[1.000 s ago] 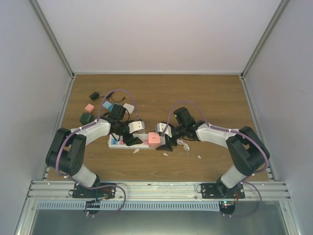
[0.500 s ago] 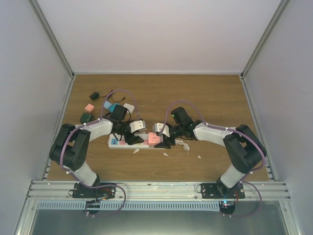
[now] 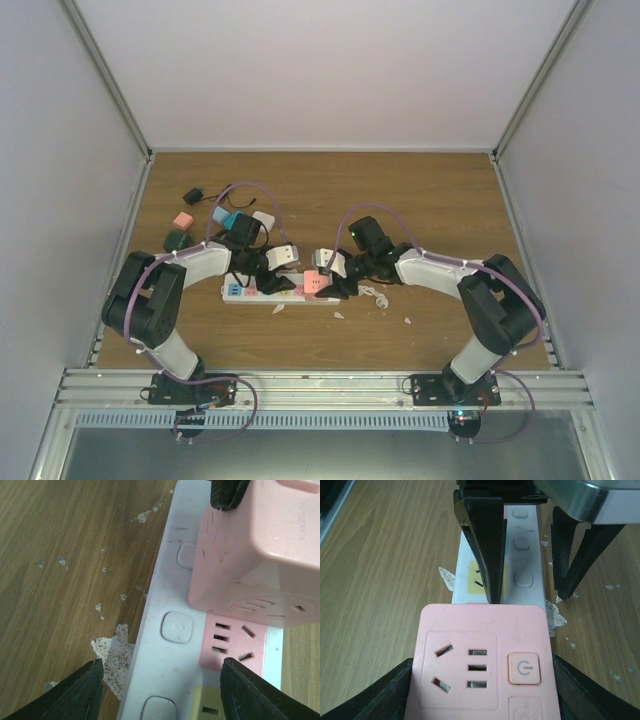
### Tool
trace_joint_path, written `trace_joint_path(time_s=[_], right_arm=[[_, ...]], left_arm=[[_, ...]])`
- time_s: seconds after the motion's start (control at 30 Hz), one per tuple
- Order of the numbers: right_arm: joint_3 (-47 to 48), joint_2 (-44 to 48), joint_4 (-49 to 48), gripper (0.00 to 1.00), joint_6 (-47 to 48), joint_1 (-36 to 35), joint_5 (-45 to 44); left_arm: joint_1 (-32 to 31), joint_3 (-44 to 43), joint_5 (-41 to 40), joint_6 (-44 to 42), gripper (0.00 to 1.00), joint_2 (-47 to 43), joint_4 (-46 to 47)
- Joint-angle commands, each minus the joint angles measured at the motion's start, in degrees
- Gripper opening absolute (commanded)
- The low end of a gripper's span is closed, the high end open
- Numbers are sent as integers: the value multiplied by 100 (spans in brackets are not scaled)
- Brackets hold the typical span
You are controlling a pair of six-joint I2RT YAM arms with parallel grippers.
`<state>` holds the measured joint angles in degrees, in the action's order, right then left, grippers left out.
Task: Pull the plug off the socket
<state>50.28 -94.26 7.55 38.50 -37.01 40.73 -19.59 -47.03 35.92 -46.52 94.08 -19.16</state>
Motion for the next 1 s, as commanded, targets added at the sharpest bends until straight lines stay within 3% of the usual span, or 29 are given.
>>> trace_joint_path(time_s=[0.0,0.27,0.6,0.8,0.97], right_arm=[[244,433,-29,45,-141,-42,470],[198,634,-237,38,-273,-24,569],[235,697,-218,35,-249,19,558],[245,867,-80,35,-410,186,690],[341,1015,-254,35,-1128,497,880]], left_arm=[[-33,194,-710,-188,64,234,49],[-51,280,-880,-279,60,252,33],[-59,222,-915,-306,59,251,-75],[173,-210,-142,-165,63,6,-506],[454,-712,637,222,72,-537,-710]])
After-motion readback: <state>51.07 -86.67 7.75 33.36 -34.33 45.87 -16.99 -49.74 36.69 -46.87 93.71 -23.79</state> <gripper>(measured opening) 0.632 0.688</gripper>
